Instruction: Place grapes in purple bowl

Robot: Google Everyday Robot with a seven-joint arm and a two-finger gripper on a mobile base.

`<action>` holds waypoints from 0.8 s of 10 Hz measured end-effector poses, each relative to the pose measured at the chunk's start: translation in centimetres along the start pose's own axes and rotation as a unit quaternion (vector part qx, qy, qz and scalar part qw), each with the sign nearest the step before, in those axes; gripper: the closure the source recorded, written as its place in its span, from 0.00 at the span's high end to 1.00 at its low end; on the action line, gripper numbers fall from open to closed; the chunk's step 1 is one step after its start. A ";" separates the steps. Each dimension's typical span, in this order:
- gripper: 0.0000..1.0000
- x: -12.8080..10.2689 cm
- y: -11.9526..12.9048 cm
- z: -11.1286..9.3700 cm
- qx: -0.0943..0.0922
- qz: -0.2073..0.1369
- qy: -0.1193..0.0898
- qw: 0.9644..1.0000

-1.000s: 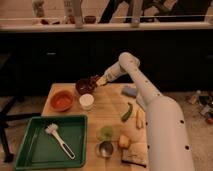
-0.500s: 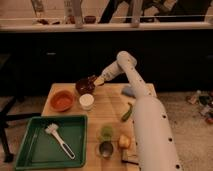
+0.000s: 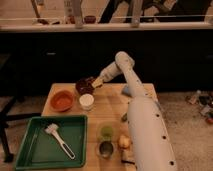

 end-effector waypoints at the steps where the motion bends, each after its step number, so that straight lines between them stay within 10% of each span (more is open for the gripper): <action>1: 0.00 -0.3 0.2 0.4 -0.006 -0.004 -0.001 1.000; 8: 0.00 -1.2 0.6 2.3 -0.030 -0.014 -0.006 0.999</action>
